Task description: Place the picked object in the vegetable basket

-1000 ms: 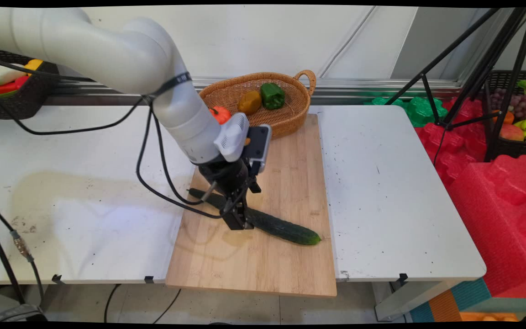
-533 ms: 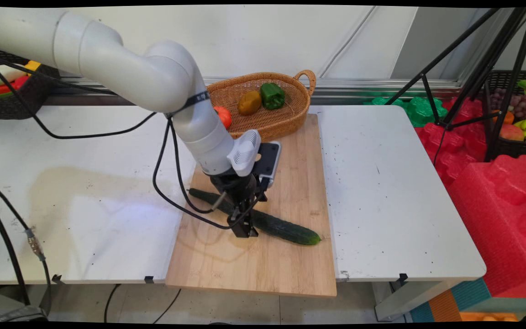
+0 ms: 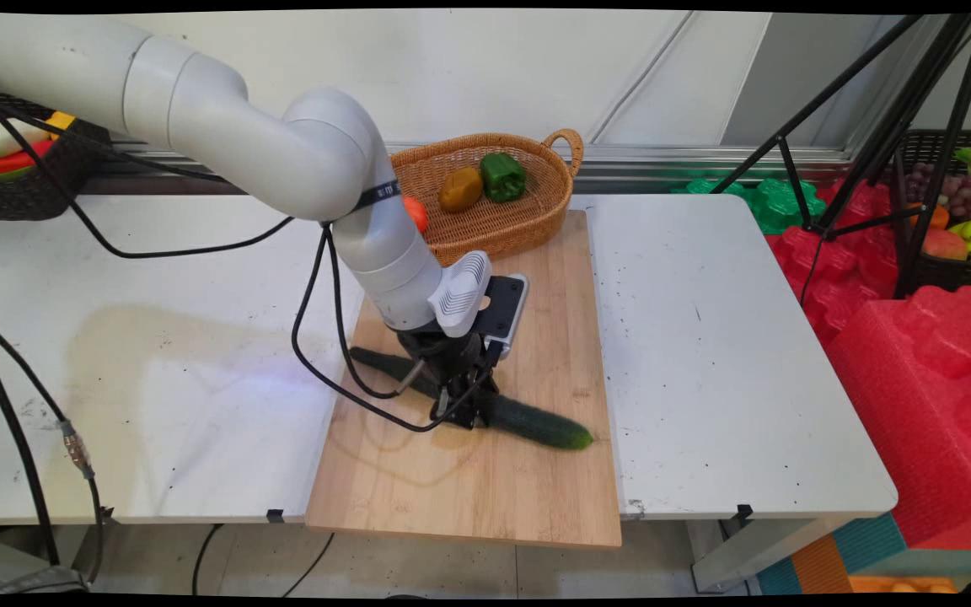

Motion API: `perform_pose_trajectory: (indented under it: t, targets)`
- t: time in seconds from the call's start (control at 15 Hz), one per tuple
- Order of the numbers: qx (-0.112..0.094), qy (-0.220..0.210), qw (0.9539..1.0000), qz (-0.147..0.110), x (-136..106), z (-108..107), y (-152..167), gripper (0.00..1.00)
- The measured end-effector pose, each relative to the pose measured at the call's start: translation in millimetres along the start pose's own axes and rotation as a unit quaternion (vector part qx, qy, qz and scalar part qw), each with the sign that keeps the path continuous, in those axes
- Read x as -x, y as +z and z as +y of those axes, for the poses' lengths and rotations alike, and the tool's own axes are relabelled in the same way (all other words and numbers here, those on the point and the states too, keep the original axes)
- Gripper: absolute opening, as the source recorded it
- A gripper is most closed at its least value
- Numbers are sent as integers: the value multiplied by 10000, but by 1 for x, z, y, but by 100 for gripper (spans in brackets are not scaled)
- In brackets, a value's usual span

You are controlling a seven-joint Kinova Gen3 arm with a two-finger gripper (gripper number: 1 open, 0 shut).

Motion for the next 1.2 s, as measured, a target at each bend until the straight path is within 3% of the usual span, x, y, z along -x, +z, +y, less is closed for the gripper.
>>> perform_pose_trajectory:
  t: [0.4,0.73,1.0,1.2]
  targets:
    - [-348,205,9991,94,-6,-5,-29,0]
    - [-971,-358,9943,268,-3,-22,-90,0]
    - [-1343,-995,9852,377,5,-36,-124,0]
    - [-1654,-1615,9721,407,18,-53,-143,0]
